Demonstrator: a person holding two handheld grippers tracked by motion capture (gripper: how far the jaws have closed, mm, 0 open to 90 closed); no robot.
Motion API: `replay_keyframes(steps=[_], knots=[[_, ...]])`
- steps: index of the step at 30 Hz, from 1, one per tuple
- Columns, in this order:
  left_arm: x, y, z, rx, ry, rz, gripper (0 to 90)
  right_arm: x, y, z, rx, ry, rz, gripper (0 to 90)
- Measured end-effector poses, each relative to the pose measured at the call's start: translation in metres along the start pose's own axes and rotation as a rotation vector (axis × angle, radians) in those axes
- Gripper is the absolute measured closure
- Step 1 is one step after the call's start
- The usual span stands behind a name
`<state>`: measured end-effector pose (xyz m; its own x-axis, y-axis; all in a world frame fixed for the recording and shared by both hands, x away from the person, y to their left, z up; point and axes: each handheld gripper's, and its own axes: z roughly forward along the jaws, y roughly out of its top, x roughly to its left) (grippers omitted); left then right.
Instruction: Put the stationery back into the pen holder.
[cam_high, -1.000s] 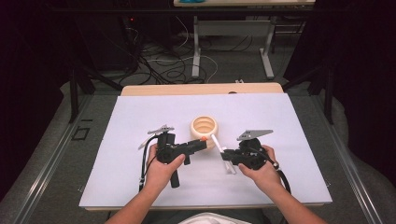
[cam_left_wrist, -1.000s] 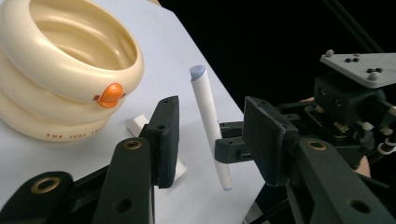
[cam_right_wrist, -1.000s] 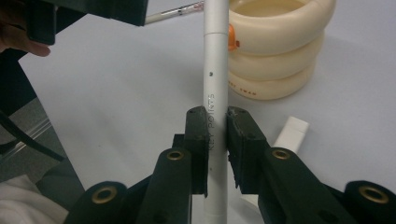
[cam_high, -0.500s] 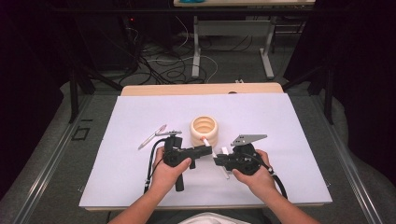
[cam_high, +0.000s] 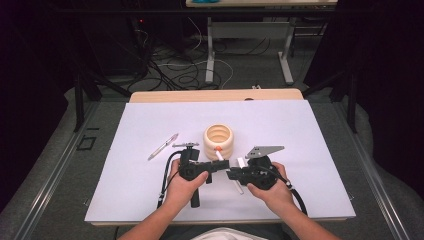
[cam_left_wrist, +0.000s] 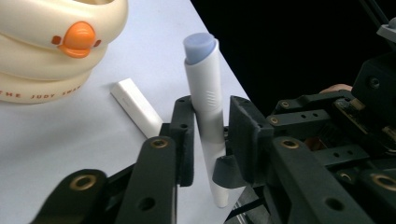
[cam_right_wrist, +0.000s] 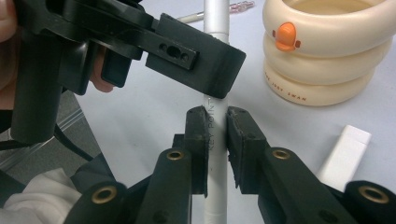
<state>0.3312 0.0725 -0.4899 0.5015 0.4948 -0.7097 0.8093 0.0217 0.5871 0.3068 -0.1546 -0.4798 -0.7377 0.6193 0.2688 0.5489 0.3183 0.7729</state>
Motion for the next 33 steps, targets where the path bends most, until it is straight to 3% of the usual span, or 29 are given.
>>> replay_keyframes(steps=[3,13,16,20,24,33], knots=[[0.0,-0.001,0.001,-0.002,-0.007,-0.018,75.2,0.001,0.0,0.001,0.005,0.001,0.005,78.8],[0.0,0.0,0.0,0.009,-0.012,-0.008,78.2,0.001,-0.001,0.003,0.014,0.008,0.004,78.6],[-0.001,0.0,0.0,0.006,0.008,0.021,78.3,0.001,-0.002,0.003,0.008,0.008,0.01,77.9],[-0.002,0.003,-0.001,-0.002,0.032,0.036,78.4,-0.001,-0.003,0.004,0.0,-0.018,0.015,69.0],[-0.003,0.008,-0.004,-0.007,0.049,0.06,78.4,-0.006,-0.004,0.002,0.011,-0.02,0.05,61.8],[-0.006,0.027,-0.01,-0.021,0.096,0.101,78.4,-0.016,-0.005,-0.001,0.009,-0.023,0.072,52.6]])
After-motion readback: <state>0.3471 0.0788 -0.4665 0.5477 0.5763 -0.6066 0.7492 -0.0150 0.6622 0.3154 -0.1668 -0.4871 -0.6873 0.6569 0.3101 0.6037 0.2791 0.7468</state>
